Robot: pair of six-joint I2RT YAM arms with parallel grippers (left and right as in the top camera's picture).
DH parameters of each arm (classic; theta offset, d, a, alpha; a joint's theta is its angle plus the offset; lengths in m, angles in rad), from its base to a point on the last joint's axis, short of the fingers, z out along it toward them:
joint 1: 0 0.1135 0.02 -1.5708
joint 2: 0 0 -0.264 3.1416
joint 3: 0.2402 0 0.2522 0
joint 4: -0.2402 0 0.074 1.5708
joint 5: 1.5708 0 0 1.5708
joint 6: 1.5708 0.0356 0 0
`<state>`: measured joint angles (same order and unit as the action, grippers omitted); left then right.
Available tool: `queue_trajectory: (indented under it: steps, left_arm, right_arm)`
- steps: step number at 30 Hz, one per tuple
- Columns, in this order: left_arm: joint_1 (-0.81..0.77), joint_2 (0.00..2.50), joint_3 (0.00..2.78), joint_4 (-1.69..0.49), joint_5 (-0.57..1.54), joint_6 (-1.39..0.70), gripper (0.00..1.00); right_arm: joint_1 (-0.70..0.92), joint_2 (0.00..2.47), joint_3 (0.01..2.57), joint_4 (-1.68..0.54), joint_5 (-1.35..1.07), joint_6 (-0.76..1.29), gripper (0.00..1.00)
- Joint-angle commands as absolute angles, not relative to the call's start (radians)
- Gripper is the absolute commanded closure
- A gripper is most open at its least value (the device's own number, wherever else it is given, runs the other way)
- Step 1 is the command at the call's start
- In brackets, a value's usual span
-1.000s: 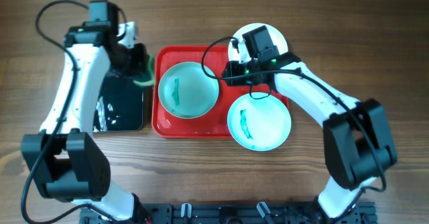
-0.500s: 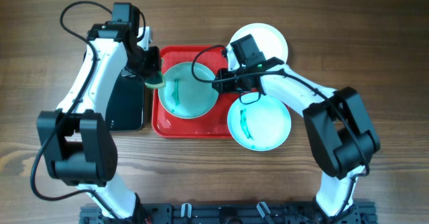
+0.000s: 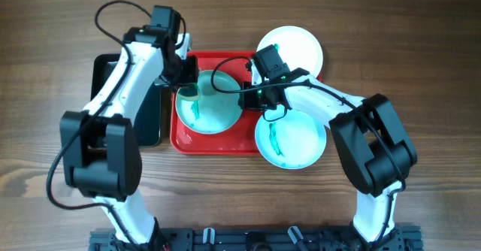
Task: Clean dirty plates on tray and stack at the side
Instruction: 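Scrub the held plate with the sponge in the left gripper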
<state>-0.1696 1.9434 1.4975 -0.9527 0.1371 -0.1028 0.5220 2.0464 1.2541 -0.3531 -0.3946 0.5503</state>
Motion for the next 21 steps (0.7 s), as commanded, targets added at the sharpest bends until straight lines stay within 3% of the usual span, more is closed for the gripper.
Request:
queue_trajectory:
  steps: [1, 6, 15, 21]
  left_arm:
    - [-0.185, 2.003, 1.505, -0.945, 0.063, -0.112, 0.96]
    - [-0.19, 2.051, 1.505, -0.945, 0.032, -0.122, 0.96]
    - [-0.229, 2.053, 1.474, -0.932, -0.027, -0.323, 0.96]
    - [-0.313, 2.054, 1.311, -0.796, -0.025, -0.392, 0.96]
  right_arm:
    - [0.524, 2.073, 1.269, -0.354, -0.381, 0.554, 0.96]
    - [0.524, 2.073, 1.269, -0.356, -0.381, 0.554, 0.96]
    - [0.523, 2.073, 1.27, -0.355, -0.381, 0.565, 0.96]
    - [0.522, 2.073, 1.27, -0.352, -0.366, 0.58, 0.96]
